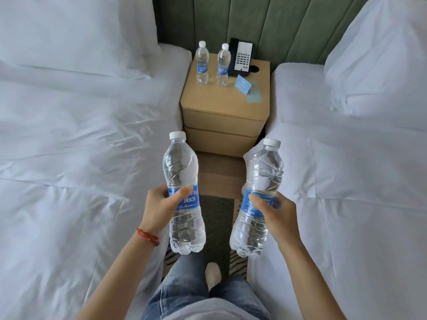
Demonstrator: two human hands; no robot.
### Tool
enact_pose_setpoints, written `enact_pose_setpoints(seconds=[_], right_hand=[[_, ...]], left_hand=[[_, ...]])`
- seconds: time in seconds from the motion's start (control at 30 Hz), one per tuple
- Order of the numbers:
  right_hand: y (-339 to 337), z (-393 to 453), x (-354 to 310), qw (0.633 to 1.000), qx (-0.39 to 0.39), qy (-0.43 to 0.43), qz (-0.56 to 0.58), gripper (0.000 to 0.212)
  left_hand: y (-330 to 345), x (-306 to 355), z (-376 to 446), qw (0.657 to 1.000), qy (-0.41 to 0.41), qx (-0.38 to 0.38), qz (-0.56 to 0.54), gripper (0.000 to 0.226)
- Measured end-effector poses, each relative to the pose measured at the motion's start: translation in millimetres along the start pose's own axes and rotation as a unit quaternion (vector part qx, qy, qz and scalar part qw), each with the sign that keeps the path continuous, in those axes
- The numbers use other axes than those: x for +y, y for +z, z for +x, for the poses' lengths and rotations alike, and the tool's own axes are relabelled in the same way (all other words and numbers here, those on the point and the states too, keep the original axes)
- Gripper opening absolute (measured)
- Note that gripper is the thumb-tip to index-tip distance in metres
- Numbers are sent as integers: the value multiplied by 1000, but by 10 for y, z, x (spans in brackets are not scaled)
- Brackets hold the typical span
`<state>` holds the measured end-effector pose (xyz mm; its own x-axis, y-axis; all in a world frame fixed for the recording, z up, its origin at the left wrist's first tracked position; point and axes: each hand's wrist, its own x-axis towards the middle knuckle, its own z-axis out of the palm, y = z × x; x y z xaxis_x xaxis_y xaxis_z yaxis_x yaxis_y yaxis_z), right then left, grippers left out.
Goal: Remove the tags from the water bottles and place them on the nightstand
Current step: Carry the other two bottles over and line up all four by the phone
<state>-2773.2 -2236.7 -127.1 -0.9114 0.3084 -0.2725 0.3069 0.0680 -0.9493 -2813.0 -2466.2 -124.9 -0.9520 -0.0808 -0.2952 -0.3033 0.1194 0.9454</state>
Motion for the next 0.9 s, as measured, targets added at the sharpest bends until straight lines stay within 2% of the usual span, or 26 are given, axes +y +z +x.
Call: enact_pose_setpoints(seconds=[0.57, 0.9], right_hand=[[881, 3052, -851, 999, 36, -7, -29, 15], [1125, 4526, -1136, 995, 42, -40, -85, 39]], left_hand=[[232, 956, 3345, 997, 8, -79, 20, 7], [531, 1232, 4797, 991, 50, -85, 89, 27]])
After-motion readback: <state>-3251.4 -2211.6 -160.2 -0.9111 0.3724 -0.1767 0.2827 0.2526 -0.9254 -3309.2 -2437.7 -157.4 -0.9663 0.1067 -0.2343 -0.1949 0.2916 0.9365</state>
